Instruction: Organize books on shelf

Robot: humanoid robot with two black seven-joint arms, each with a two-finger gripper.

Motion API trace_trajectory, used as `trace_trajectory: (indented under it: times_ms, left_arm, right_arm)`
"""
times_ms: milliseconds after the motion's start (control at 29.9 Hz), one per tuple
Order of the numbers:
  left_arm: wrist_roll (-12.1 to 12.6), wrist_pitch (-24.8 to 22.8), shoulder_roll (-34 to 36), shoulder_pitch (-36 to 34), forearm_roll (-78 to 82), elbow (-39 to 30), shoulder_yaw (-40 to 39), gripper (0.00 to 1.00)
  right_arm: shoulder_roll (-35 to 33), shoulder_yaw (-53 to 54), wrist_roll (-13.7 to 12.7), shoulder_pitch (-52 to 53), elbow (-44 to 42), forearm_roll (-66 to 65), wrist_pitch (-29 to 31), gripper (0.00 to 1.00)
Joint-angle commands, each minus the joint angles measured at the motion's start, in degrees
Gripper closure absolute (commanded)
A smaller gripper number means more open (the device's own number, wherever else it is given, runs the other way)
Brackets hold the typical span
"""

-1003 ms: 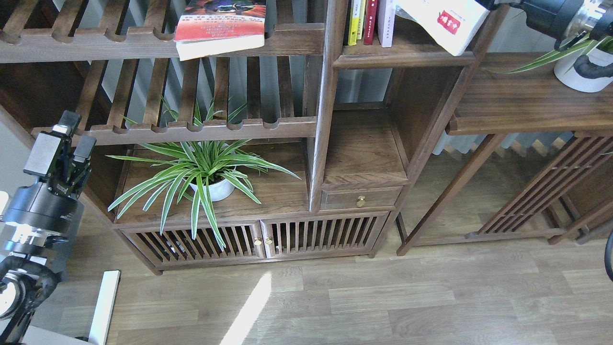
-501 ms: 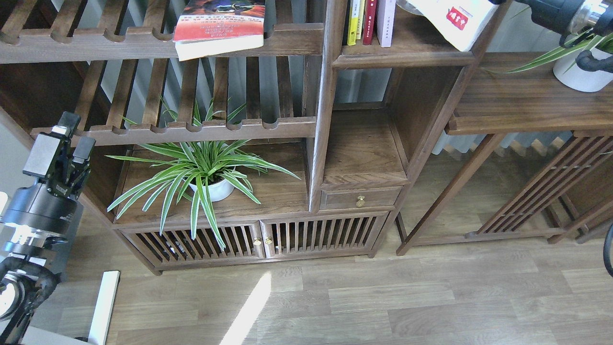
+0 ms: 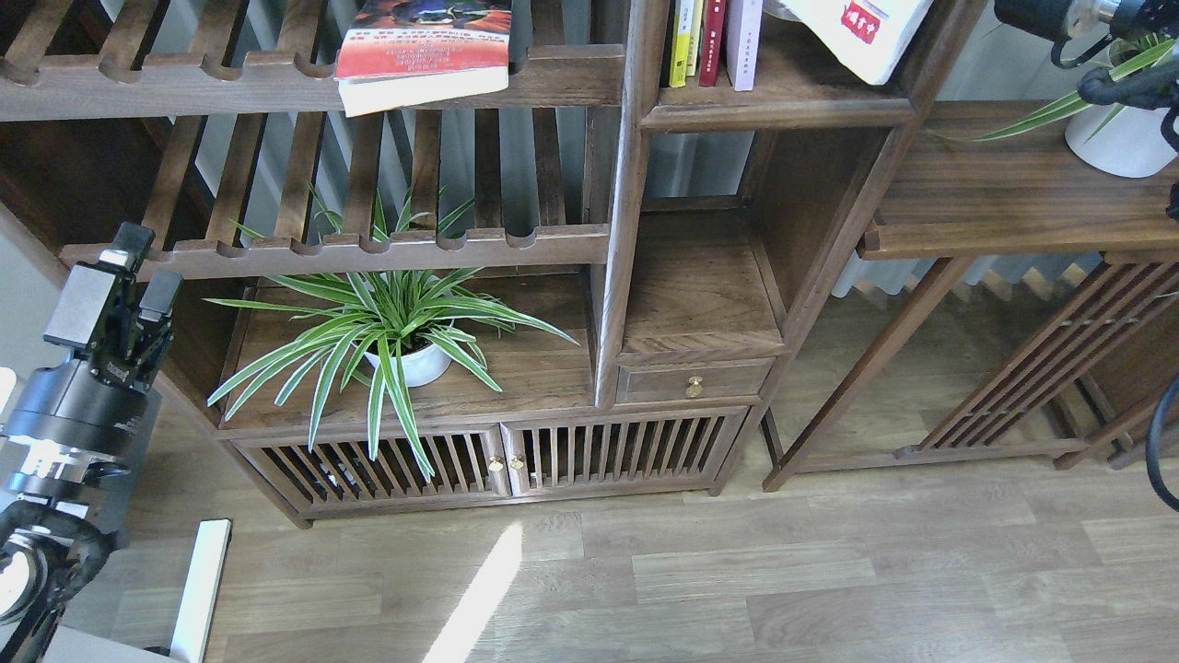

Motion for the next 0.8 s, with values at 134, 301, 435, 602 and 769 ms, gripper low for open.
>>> trace_trajectory:
  times_ms: [134,301,435,602,769]
  left_arm:
    - [0.0,0.0,-0.1,0.0,0.0,0.1,0.1,0.02]
    - [0.0,0.0,-0.1,0.0,0.0,0.1,0.1,0.02]
    - [0.0,0.0,-0.1,0.0,0.0,0.1,0.1,0.02]
    - [0.0,0.0,-0.2,0.0,0.0,0.3,0.1,0.02]
    - [0.1,0.0,-0.3,0.0,0.0,0.3,0.2,0.02]
  right_arm:
    - [4.2,-0.3,0.1,2.2,-3.5,-2.4,-2.0,0.98]
    - [5.7,-0.3,0.7,2.8,-5.7,-2.9,-3.6,0.98]
    - [7.4,-0.3,1.7,3.9,-8.2,-3.7,-5.2,0.98]
    - [8.3,-0.3,3.1,6.2,-10.7,-4.1,-7.7,0.98]
    - [10.6,-0.4,4.0,7.2,-11.5,-4.5,-10.0,0.98]
